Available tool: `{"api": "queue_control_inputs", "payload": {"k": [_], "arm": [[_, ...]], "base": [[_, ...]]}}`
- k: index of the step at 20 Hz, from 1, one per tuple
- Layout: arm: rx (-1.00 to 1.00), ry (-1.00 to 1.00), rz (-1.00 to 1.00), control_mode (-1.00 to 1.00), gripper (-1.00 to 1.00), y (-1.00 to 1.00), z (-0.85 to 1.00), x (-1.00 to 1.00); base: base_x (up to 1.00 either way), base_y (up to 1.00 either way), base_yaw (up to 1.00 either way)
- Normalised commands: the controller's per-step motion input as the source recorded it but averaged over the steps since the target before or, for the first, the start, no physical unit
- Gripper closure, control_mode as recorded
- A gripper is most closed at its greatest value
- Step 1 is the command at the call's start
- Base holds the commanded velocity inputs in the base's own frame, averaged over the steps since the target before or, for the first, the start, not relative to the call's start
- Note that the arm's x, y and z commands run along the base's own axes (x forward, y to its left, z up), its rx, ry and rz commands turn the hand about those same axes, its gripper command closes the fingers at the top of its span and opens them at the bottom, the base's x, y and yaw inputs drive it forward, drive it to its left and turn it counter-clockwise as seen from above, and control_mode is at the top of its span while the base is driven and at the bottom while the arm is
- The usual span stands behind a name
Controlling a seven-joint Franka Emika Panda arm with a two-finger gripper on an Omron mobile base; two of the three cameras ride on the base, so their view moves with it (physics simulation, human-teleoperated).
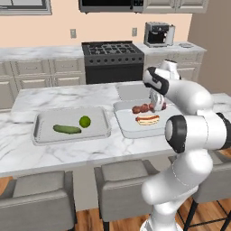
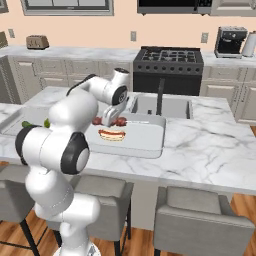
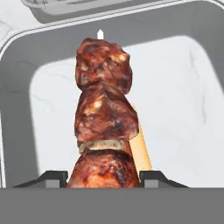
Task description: Place the cold items (cucumber and lime) from the fridge in one tupperware on the dining counter. Place the warm items (hot dog and kebab skewer) in the stove area in another tupperware.
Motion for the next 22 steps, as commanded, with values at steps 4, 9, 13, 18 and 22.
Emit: {"api": "queue_control_inputs", "payload": {"k": [4, 9, 13, 18, 22], "arm": [[0.00, 0.00, 0.00, -1.00, 1.00, 0.00, -0.31, 0.41], [0.00, 0.00, 0.00, -1.00, 1.00, 0.00, -0.34, 0.28], [0.00, 0.00, 0.00, -1.00, 1.00, 0.00, -0.32, 0.26], [0.00, 0.00, 0.00, -1.00, -1.00, 0.04, -0.32, 0.21], [0.00, -0.02, 0.00, -1.00, -1.00, 0.00, -0.17, 0.01]], "base": [[0.00, 0.00, 0.00], [0.00, 0.00, 0.00], [0.00, 0.00, 0.00], [0.00, 0.00, 0.00], [0.00, 0.00, 0.00]]}}
